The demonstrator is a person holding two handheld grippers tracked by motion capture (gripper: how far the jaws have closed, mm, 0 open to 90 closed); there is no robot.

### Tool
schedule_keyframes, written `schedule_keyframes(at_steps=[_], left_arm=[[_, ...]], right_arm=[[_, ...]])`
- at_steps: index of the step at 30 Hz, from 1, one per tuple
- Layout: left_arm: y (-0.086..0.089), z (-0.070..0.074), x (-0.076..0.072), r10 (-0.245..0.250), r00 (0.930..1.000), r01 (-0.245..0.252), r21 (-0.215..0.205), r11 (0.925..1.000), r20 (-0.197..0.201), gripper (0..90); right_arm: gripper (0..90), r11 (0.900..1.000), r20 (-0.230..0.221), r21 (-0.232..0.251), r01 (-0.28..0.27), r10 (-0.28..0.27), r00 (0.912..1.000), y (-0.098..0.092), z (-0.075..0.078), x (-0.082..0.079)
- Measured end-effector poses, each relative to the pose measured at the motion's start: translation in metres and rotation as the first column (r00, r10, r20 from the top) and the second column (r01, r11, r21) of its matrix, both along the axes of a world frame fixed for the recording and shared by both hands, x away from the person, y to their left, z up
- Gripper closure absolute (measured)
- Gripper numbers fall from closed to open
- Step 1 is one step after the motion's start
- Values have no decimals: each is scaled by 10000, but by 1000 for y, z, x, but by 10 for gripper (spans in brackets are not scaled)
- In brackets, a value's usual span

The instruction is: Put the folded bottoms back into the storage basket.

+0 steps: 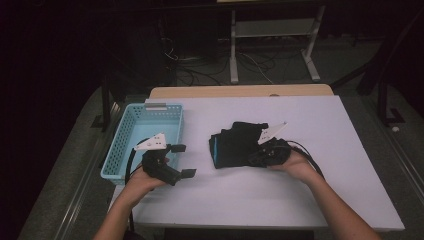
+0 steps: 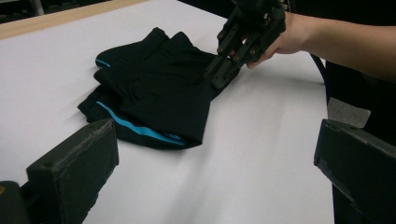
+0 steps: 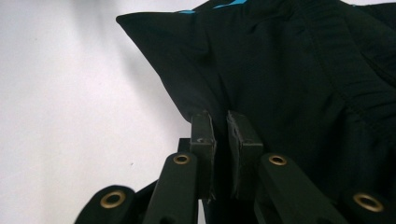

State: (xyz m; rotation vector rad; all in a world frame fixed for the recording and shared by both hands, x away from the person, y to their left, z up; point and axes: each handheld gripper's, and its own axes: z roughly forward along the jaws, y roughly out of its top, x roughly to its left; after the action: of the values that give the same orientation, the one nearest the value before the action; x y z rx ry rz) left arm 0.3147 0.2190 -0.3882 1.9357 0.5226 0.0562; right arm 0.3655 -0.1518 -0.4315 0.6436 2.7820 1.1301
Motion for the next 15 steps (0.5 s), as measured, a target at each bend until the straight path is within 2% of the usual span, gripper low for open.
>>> schedule_keyframes(at_steps=[15], left_arm=[[0,0,0,-7,10000,7,-26,10000,-19,0]], right_arm=[[809,10000,-180,-95,-23,22,9998,-4,4,-14]])
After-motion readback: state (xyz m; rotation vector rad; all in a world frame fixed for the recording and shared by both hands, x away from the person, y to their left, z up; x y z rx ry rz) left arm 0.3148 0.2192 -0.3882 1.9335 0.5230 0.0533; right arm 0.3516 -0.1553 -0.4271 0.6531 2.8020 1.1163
